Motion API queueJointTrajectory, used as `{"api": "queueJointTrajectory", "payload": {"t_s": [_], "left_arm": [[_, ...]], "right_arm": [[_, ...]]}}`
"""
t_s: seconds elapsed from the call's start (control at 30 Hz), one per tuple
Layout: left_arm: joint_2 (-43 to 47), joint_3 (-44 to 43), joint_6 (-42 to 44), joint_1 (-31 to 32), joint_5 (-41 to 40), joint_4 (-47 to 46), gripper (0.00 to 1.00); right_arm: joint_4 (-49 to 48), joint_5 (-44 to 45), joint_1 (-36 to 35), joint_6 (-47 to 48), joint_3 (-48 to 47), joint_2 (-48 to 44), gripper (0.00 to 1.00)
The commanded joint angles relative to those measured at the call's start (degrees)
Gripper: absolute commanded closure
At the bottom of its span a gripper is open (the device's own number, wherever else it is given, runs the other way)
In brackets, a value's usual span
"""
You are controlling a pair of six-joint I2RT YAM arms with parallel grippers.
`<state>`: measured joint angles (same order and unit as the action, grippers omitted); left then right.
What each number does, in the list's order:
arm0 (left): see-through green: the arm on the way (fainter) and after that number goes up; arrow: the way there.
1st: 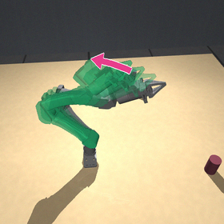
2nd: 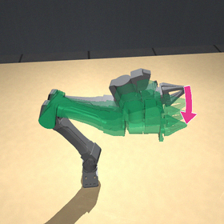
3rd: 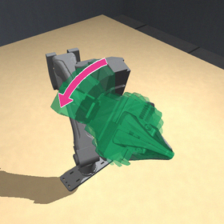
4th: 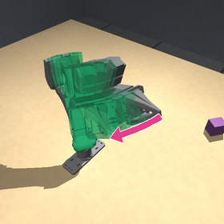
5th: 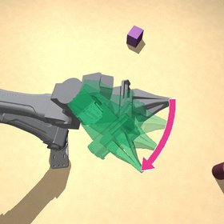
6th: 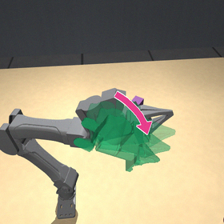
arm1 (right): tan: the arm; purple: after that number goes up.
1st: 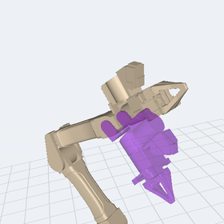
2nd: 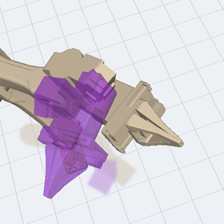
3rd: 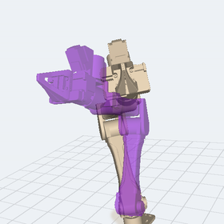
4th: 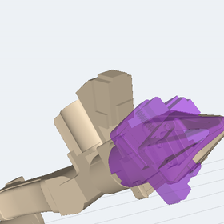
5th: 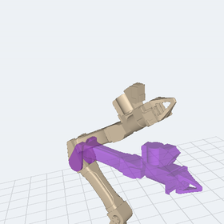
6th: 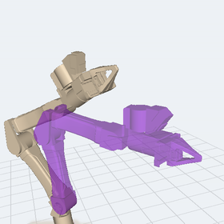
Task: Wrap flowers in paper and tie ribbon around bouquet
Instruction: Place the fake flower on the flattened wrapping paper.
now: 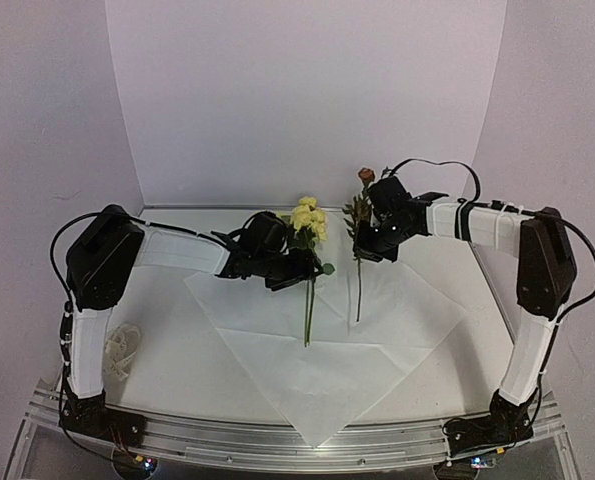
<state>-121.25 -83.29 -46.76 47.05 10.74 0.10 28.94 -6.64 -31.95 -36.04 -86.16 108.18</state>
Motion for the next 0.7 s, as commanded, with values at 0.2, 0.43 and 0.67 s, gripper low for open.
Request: {"api": "queueJointTrajectory", "payload": {"t_s": [0.2, 0.43, 0.67], "left_arm": [[15.87, 13.44, 0.45, -5.33, -1.55, 1.09, 0.27], [22.99, 22.38, 0.36, -9.86, 0.76, 0.23, 0.29], [23.27, 23.43, 0.76, -10.60, 1.89, 0.36, 0.30]], "right_arm": [[-7.06, -2.25, -2.08, -1.32, -7.17, 8.88, 1.00], [-11.02, -2.48, -3.14, -4.81, -8.45, 13.86, 1.00], [-12.57, -2.75, -3.47, -5.27, -7.88, 15.91, 0.94]]}}
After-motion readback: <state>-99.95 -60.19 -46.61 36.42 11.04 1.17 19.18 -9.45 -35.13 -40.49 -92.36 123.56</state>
